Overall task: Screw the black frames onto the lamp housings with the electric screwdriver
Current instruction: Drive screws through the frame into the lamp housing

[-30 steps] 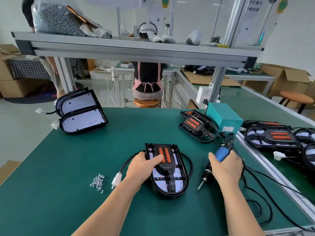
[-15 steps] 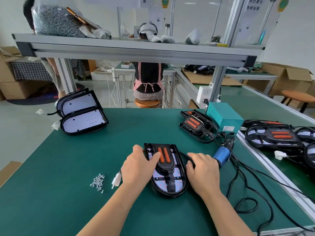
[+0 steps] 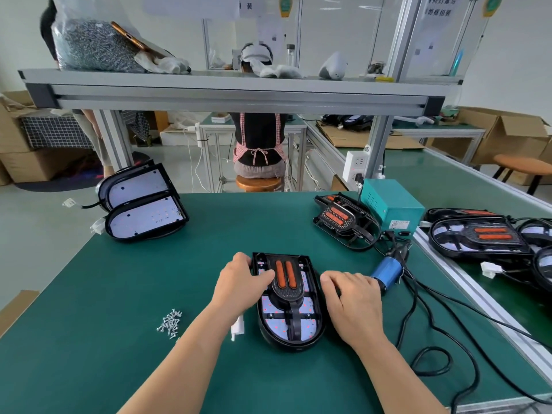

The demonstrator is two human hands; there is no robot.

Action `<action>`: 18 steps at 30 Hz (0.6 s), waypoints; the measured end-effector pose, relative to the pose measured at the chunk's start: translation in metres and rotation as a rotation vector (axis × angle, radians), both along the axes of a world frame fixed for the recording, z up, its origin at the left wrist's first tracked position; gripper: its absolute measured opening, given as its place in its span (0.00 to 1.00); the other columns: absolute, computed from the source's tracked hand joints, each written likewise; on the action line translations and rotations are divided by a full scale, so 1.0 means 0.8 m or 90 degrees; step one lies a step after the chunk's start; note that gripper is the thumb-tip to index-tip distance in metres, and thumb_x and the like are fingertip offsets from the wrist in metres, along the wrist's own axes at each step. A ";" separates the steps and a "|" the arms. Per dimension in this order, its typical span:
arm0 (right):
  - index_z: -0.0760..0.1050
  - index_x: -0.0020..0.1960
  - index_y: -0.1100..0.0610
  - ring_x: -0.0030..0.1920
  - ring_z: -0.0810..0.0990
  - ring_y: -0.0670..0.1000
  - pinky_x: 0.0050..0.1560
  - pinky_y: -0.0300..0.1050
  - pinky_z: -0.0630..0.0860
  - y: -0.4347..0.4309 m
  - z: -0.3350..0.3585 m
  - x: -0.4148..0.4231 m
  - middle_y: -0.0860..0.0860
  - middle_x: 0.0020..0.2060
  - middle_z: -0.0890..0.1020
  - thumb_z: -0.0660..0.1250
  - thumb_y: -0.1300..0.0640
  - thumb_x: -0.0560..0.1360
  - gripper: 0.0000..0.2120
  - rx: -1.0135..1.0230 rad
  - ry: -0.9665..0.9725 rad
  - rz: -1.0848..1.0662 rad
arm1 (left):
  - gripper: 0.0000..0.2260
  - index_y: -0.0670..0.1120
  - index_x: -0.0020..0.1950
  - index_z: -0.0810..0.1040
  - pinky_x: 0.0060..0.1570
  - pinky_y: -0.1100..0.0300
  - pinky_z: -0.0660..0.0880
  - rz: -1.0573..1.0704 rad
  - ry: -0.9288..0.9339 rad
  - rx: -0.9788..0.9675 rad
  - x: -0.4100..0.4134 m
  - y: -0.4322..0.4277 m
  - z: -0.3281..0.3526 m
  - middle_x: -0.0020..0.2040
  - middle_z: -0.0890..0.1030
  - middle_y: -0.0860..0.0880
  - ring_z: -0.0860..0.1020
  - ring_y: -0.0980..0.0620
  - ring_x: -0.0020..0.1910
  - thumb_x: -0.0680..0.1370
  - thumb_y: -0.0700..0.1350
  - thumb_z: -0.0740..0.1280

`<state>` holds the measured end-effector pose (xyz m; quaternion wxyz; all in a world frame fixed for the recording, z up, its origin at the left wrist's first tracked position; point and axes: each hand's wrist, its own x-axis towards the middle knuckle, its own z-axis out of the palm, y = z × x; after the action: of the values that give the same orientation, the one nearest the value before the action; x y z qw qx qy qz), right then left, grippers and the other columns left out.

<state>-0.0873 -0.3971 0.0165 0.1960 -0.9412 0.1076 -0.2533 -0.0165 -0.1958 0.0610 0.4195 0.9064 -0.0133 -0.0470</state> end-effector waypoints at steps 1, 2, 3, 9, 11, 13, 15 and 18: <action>0.83 0.52 0.49 0.49 0.80 0.52 0.59 0.52 0.67 -0.001 -0.001 -0.001 0.44 0.45 0.85 0.59 0.48 0.83 0.14 0.011 -0.015 0.015 | 0.19 0.46 0.62 0.71 0.46 0.55 0.72 -0.002 0.010 -0.036 0.000 -0.004 -0.002 0.51 0.78 0.51 0.77 0.50 0.50 0.75 0.52 0.70; 0.83 0.53 0.50 0.49 0.80 0.52 0.60 0.51 0.67 -0.001 -0.001 -0.001 0.44 0.46 0.86 0.60 0.48 0.83 0.14 0.017 -0.025 0.030 | 0.20 0.46 0.64 0.71 0.50 0.54 0.74 -0.001 0.021 -0.076 0.000 -0.009 -0.004 0.55 0.78 0.49 0.77 0.49 0.53 0.76 0.50 0.70; 0.83 0.54 0.51 0.49 0.80 0.52 0.61 0.51 0.66 -0.003 -0.002 -0.001 0.45 0.47 0.85 0.58 0.47 0.83 0.15 0.020 -0.026 0.042 | 0.22 0.46 0.67 0.70 0.56 0.52 0.75 0.002 0.035 -0.122 -0.001 -0.013 -0.006 0.60 0.77 0.48 0.77 0.48 0.57 0.76 0.48 0.70; 0.80 0.63 0.51 0.46 0.75 0.52 0.55 0.44 0.63 -0.002 0.002 -0.006 0.48 0.41 0.82 0.58 0.40 0.79 0.22 0.061 -0.026 0.081 | 0.28 0.46 0.74 0.64 0.65 0.42 0.74 0.100 0.119 -0.411 -0.008 -0.024 -0.021 0.63 0.75 0.48 0.78 0.44 0.60 0.77 0.38 0.69; 0.77 0.67 0.49 0.47 0.74 0.52 0.54 0.44 0.65 0.001 0.003 -0.008 0.45 0.41 0.82 0.59 0.39 0.78 0.23 0.089 -0.019 0.108 | 0.28 0.43 0.75 0.65 0.65 0.41 0.74 0.131 0.124 -0.441 -0.006 -0.021 -0.025 0.65 0.75 0.46 0.78 0.43 0.62 0.77 0.38 0.70; 0.74 0.71 0.47 0.50 0.75 0.52 0.55 0.46 0.68 0.002 0.004 -0.011 0.44 0.43 0.81 0.60 0.38 0.78 0.25 0.106 -0.008 0.132 | 0.20 0.38 0.68 0.73 0.62 0.39 0.77 0.132 0.126 -0.491 -0.006 -0.020 -0.027 0.62 0.81 0.43 0.81 0.39 0.58 0.76 0.36 0.70; 0.71 0.74 0.47 0.50 0.76 0.51 0.56 0.47 0.70 0.003 0.008 -0.013 0.43 0.44 0.81 0.59 0.38 0.78 0.27 0.108 0.003 0.155 | 0.13 0.39 0.60 0.78 0.56 0.40 0.80 0.126 0.114 -0.549 -0.009 -0.020 -0.027 0.54 0.85 0.42 0.84 0.39 0.53 0.76 0.34 0.70; 0.66 0.77 0.49 0.48 0.79 0.47 0.57 0.48 0.74 0.006 0.015 -0.018 0.43 0.45 0.83 0.60 0.40 0.78 0.29 0.160 -0.006 0.241 | 0.11 0.40 0.58 0.79 0.48 0.48 0.83 0.129 0.083 -0.620 -0.012 -0.021 -0.023 0.53 0.86 0.41 0.86 0.43 0.48 0.76 0.32 0.68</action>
<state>-0.1015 -0.3926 0.0287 0.3564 -0.9115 -0.0411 -0.2011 -0.0259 -0.2123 0.0427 0.7961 0.5976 0.0806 -0.0508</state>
